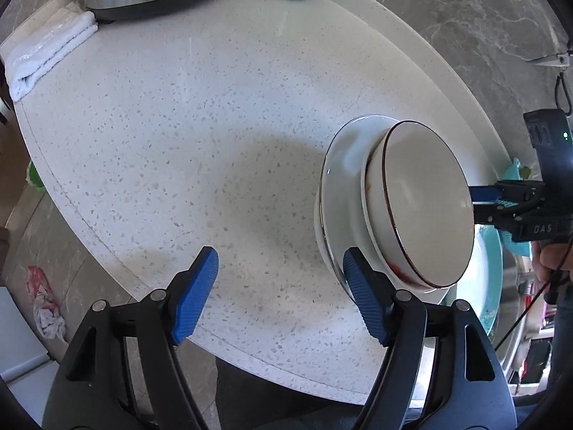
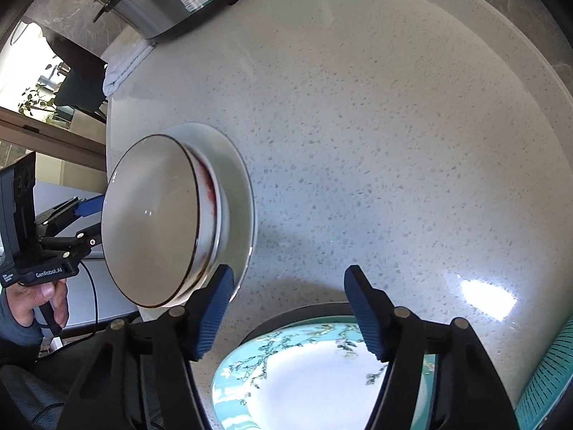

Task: Organize plates and bowls
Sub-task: 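Close both tools on the white plate rim under the nested bowls, then lift the white plate with bowls and carry it over the teal plate stack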

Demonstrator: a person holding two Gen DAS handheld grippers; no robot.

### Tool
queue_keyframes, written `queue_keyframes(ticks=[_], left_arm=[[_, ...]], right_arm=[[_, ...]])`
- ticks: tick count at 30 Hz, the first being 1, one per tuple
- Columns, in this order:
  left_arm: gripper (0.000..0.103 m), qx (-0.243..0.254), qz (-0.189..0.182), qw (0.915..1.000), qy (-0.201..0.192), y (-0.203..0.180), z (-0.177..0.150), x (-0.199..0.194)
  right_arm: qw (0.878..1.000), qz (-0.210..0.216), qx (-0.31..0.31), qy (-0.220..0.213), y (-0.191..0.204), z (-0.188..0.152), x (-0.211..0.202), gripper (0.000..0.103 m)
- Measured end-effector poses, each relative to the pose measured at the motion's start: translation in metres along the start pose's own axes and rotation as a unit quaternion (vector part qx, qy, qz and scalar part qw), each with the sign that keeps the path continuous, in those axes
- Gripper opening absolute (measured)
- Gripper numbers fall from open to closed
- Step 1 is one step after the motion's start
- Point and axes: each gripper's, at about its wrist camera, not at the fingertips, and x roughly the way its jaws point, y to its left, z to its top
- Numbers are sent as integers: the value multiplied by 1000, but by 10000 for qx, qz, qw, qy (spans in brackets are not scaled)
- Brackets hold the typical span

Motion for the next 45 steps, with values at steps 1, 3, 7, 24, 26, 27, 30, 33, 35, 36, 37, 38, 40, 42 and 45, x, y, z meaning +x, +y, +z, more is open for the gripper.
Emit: queue_keyframes(ticks=[1, 3, 7, 24, 26, 27, 30, 33, 35, 36, 37, 38, 40, 42, 45], left_arm=[[72, 5, 7, 10000, 7, 1, 0, 1], [72, 52, 36, 10000, 11, 2, 0, 1], [72, 131, 93, 9999, 14, -6, 5, 5], [42, 357, -92, 9992, 127, -31, 20, 46], [40, 411, -93, 9990, 154, -34, 22, 53], [40, 420, -68, 9990, 164, -36, 24, 57], [37, 477, -50, 9987, 149, -38, 28, 64], [33, 556, -58, 9984, 115, -42, 31, 69], [32, 578, -34, 9983, 85, -42, 33, 71], [32, 584, -32, 9983, 78, -43, 34, 72], [30, 591, -32, 9982, 66, -43, 36, 73], [30, 604, -36, 9981, 58, -42, 38, 73], [28, 625, -40, 9980, 45, -40, 40, 73], [26, 657, -73, 9978, 52, -41, 45, 77], [19, 725, -101, 9973, 56, -47, 48, 82]], right_arm=[[10000, 1, -19, 17, 1, 0, 2, 68], [10000, -11, -43, 44, 3, 3, 6, 68], [9998, -60, -145, 98, 9, 7, 14, 64], [9996, 112, -248, 109, 19, 17, 40, 52], [9996, 145, -233, 74, 19, 19, 40, 51], [9996, 159, -224, 56, 19, 20, 40, 51], [9995, 194, -265, 13, 19, 19, 41, 49], [9991, 283, -307, 16, 23, 18, 47, 47], [9990, 305, -338, -44, 24, 16, 48, 46], [9989, 316, -347, -58, 25, 15, 49, 44], [9988, 340, -351, -81, 26, 15, 50, 41], [9986, 364, -370, -114, 26, 15, 51, 40], [9984, 396, -369, -141, 26, 16, 51, 37], [9983, 409, -384, -161, 26, 17, 51, 35], [9983, 416, -379, -161, 30, 19, 53, 28]])
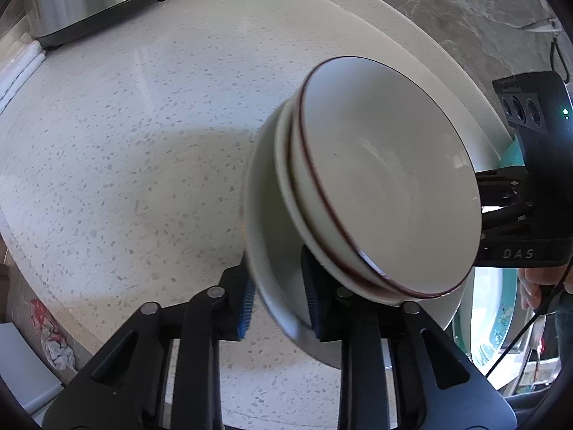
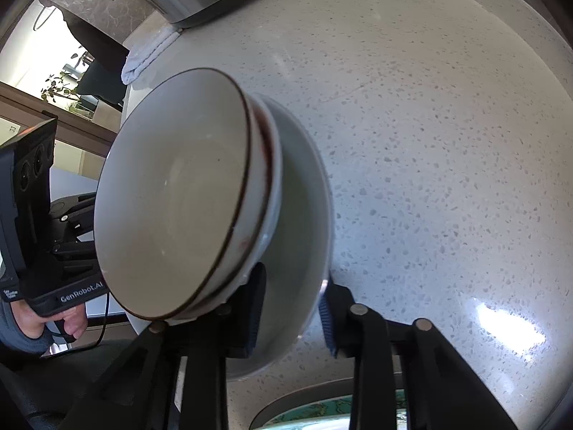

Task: Organize plates and bowls
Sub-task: 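Lift the white plate with bowls and carry it over the teal plate stack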

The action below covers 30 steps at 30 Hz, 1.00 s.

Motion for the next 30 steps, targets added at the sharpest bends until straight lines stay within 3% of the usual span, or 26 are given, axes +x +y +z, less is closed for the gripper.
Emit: queue_keyframes(ticks=[6, 11, 30], left_arm=[[16, -148, 55, 9998, -79, -2, 8, 4], [14, -204, 124, 9997, -102, -1, 15, 7], [13, -122, 167, 9997, -124, 0, 21, 2]], right_arm=[[9998, -140, 145, -57, 3, 5, 4, 20], [9990, -399, 154, -148, 7, 3, 2, 20], [9966, -673, 196, -432, 11, 3, -3, 20]])
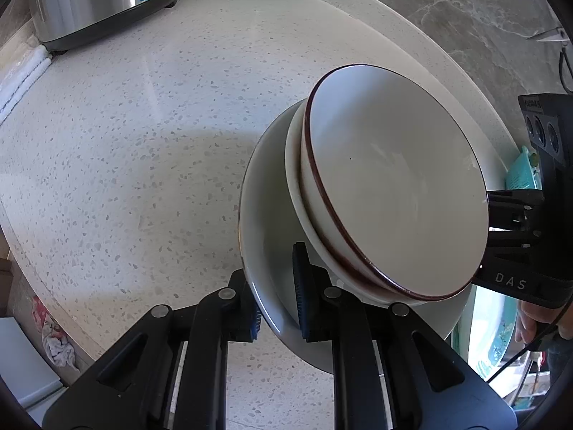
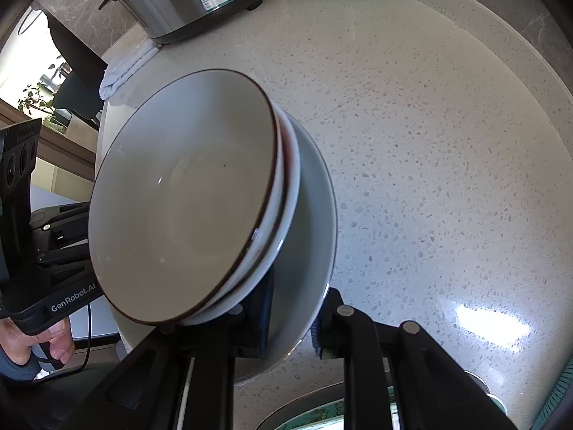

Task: Organize plates and bowls
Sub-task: 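Lift the white plate with bowls and carry it over the teal plate stack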

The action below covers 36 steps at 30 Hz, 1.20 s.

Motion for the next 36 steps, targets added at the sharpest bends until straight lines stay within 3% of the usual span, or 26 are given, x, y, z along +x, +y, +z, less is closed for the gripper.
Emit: queue_keyframes(ticks=[24, 36], left_arm=[[12, 155, -19, 9997, -162, -6, 12, -26], [12, 582, -236, 9978, -218, -45, 25, -63]], right_arm=[[9994, -75, -35, -326, -3, -7, -28, 20], [9981, -254, 201, -531, -12, -24, -79, 20]])
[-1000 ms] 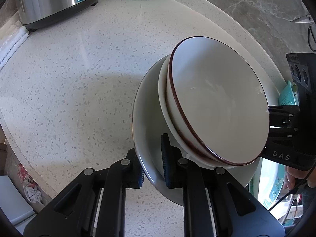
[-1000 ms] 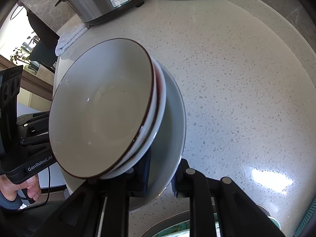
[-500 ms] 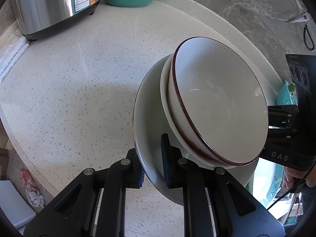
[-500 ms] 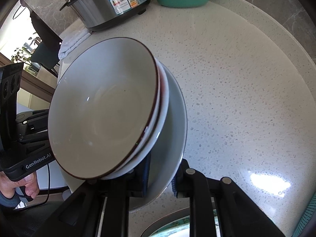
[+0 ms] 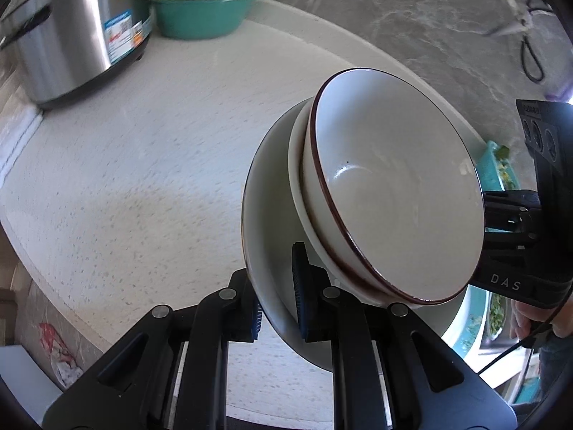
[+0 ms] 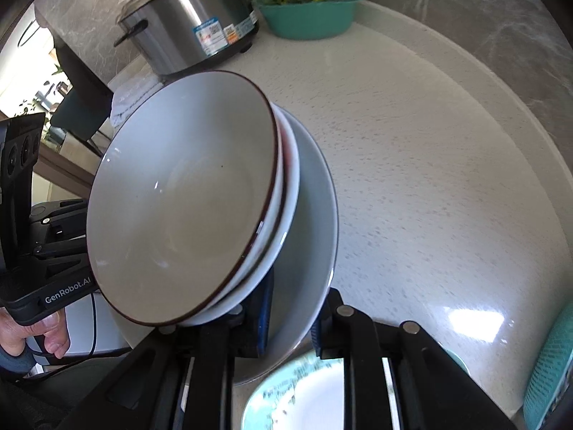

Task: Organize plates and bowls
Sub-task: 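Lift the white plate with bowls and carry it over the teal plate stack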

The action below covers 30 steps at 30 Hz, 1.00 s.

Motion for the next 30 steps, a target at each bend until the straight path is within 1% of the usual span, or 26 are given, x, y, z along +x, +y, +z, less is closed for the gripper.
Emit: queue_keyframes(ticks=[4, 9, 13, 19, 25, 26, 27, 30], left_arm=[[12, 273, -132, 9995, 30, -26, 2, -8], [12, 668, -365, 9970, 169, -63, 0, -5], [12, 957, -526, 9936, 279, -101, -15, -5], [12, 1306, -717, 9874, 541, -140, -33, 7], [12, 1449, -831, 9826, 807, -165, -51, 20], [13, 1466, -839, 9822, 823, -168, -53, 21], [12, 1471, -847, 9819, 835, -165, -54, 24], [12, 1501, -873, 9810, 863, -170, -60, 29]], right_arm=[[9997, -123, 205, -73, -10, -14, -21, 20], [9979, -281, 563, -142, -28, -40, -39, 20], [9954, -411, 851, -149, -42, -64, -52, 20], [9900, -459, 1328, -114, -64, -108, -62, 20], [9861, -436, 1605, -12, -76, -141, -62, 20], [9858, -422, 1623, -2, -76, -140, -58, 20], [9854, -407, 1655, 8, -78, -144, -57, 21], [9844, -384, 1716, 7, -80, -153, -57, 21]])
